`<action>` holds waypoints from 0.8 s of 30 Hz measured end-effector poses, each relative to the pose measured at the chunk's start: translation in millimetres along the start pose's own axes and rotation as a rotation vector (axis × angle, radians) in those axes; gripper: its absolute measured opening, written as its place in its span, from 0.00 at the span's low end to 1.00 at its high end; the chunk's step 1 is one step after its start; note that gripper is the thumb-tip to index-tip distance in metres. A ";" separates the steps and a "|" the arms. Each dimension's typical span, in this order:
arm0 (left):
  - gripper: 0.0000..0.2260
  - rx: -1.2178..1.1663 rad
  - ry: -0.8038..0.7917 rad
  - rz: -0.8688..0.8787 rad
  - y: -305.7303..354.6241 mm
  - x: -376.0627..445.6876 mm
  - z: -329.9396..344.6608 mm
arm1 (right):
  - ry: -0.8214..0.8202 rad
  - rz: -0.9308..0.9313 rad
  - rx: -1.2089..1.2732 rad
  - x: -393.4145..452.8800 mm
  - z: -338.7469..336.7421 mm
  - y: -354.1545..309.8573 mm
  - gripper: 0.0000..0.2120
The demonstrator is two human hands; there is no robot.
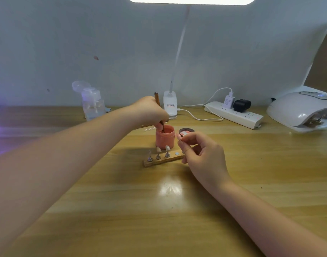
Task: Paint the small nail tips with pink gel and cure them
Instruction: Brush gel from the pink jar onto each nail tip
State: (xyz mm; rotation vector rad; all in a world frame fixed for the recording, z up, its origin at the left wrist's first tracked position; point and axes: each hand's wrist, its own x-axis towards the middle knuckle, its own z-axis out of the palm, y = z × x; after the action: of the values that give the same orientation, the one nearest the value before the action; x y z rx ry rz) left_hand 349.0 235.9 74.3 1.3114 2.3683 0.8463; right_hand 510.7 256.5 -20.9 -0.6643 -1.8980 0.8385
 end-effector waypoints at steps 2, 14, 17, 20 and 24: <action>0.06 -0.032 0.001 -0.018 -1.6 0.8 2.1 | -0.001 -0.002 0.002 -0.1 -0.3 0.1 0.04; 0.08 -0.684 -0.039 -0.391 -63.1 1.3 -27.1 | -0.028 0.007 -0.014 -0.6 -0.6 -1.2 0.03; 0.09 -0.720 -0.040 -0.392 -73.5 -2.6 -29.6 | -0.028 0.003 -0.021 -0.6 -0.7 -1.5 0.03; 0.10 -0.758 0.033 -0.324 -77.5 -9.5 -28.5 | -0.028 0.005 -0.020 -0.6 -1.1 -1.5 0.03; 0.10 -0.836 0.192 -0.054 -76.2 -32.1 -18.5 | -0.029 0.006 -0.018 -0.5 -1.3 -1.4 0.03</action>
State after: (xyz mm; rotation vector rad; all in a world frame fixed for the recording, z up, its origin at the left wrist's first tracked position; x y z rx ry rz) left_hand 306.0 171.2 40.5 0.8283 1.7847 1.7410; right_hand 511.9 255.6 -19.6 -0.6720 -1.9328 0.8401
